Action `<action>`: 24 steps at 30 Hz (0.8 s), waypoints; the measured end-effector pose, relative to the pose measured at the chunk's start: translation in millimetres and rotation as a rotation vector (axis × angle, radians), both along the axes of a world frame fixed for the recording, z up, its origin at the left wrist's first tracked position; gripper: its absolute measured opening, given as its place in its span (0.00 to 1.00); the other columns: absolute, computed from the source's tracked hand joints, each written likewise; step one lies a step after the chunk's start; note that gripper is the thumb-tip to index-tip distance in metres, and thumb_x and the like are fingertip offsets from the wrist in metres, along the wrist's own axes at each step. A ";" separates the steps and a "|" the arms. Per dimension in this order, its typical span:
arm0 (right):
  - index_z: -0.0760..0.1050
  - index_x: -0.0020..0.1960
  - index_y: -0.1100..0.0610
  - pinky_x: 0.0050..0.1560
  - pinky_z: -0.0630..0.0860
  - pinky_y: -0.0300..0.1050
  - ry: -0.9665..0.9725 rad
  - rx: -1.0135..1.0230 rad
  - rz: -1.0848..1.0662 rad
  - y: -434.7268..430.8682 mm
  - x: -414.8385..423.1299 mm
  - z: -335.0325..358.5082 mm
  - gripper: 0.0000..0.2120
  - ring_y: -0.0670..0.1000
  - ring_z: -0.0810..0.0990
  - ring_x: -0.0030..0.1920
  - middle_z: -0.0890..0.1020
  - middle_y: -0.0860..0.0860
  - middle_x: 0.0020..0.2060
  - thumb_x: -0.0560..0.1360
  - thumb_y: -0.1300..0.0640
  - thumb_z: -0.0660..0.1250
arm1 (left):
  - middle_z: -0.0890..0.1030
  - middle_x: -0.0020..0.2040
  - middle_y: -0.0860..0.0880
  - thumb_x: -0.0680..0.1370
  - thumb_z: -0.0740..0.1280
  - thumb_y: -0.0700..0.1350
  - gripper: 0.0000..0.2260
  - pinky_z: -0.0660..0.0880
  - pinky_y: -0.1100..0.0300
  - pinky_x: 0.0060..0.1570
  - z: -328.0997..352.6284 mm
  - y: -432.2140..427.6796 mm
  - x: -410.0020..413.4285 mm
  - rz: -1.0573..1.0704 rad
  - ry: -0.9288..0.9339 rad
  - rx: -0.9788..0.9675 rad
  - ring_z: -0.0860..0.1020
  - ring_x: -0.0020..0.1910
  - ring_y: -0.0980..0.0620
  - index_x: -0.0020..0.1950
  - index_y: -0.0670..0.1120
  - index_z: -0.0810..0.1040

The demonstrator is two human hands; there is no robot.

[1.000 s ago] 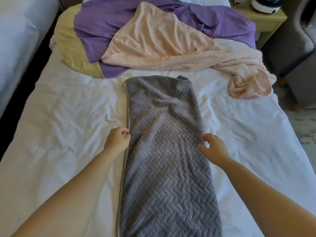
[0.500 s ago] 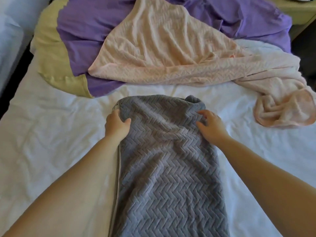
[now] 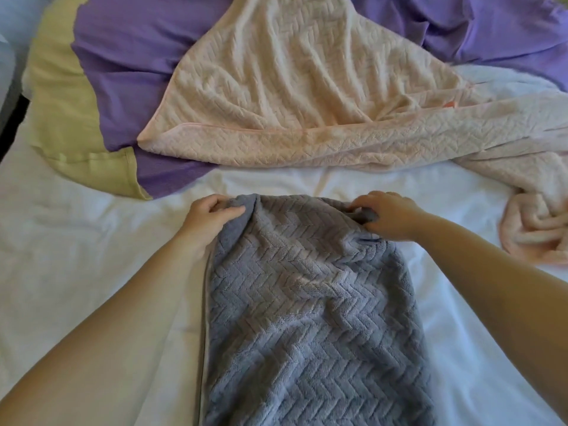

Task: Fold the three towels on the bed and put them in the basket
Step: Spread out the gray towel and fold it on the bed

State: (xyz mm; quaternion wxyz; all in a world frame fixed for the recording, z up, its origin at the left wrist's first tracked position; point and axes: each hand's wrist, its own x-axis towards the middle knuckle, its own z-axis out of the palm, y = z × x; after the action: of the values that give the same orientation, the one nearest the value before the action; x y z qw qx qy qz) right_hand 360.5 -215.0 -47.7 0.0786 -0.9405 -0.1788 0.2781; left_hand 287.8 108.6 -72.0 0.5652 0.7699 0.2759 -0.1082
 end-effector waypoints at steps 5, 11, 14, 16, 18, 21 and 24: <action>0.76 0.47 0.49 0.50 0.66 0.49 -0.122 -0.056 0.135 -18.8 2.7 12.9 0.07 0.52 0.73 0.47 0.76 0.47 0.41 0.74 0.46 0.65 | 0.77 0.47 0.58 0.72 0.73 0.47 0.10 0.71 0.66 0.46 9.4 3.1 -2.1 -0.287 -0.154 0.212 0.75 0.48 0.61 0.46 0.60 0.75; 0.77 0.57 0.57 0.55 0.65 0.43 -0.250 0.502 -0.366 -56.8 7.8 27.1 0.10 0.47 0.71 0.52 0.74 0.48 0.55 0.77 0.58 0.65 | 0.79 0.50 0.44 0.71 0.73 0.51 0.06 0.74 0.50 0.54 25.0 15.3 -0.1 -0.048 -0.244 0.008 0.78 0.50 0.47 0.46 0.59 0.79; 0.77 0.60 0.56 0.61 0.65 0.49 -0.112 0.196 -0.168 -66.0 9.5 22.4 0.13 0.54 0.71 0.58 0.74 0.52 0.62 0.77 0.55 0.65 | 0.79 0.54 0.50 0.66 0.73 0.57 0.17 0.71 0.55 0.61 22.2 15.6 4.0 -0.146 -0.135 -0.115 0.76 0.58 0.51 0.53 0.57 0.81; 0.79 0.55 0.57 0.63 0.64 0.52 -0.041 0.104 -0.053 -63.5 7.0 23.3 0.13 0.56 0.71 0.60 0.75 0.52 0.62 0.75 0.50 0.67 | 0.74 0.62 0.55 0.66 0.73 0.58 0.23 0.66 0.58 0.64 12.8 8.3 8.7 -0.309 -0.021 -0.002 0.70 0.65 0.55 0.60 0.54 0.79; 0.77 0.52 0.57 0.56 0.69 0.50 0.045 0.172 -0.047 -59.7 3.9 26.8 0.19 0.55 0.73 0.53 0.76 0.51 0.54 0.70 0.43 0.70 | 0.65 0.72 0.56 0.73 0.71 0.54 0.22 0.63 0.56 0.69 2.5 -0.8 15.5 -0.385 0.050 0.151 0.63 0.71 0.56 0.64 0.48 0.76; 0.71 0.48 0.51 0.40 0.69 0.43 0.130 0.174 -0.049 -56.8 -1.4 26.3 0.20 0.49 0.74 0.44 0.74 0.46 0.45 0.64 0.45 0.77 | 0.72 0.62 0.53 0.76 0.69 0.53 0.16 0.69 0.57 0.60 -2.5 -11.1 22.5 -0.384 0.089 0.192 0.70 0.63 0.53 0.60 0.48 0.77; 0.69 0.48 0.51 0.33 0.66 0.42 0.084 0.171 -0.099 -60.8 3.0 23.0 0.20 0.48 0.74 0.39 0.75 0.48 0.39 0.65 0.50 0.77 | 0.69 0.35 0.49 0.75 0.70 0.50 0.16 0.63 0.58 0.36 -0.1 -15.7 27.2 -0.384 0.040 0.275 0.71 0.38 0.49 0.34 0.45 0.68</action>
State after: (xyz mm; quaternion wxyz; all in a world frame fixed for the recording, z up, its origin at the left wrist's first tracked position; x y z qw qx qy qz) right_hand 363.5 -275.9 -24.7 0.1795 -0.9255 -0.1519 0.2967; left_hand 315.0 92.9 -72.1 0.4184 0.8757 0.1479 -0.1903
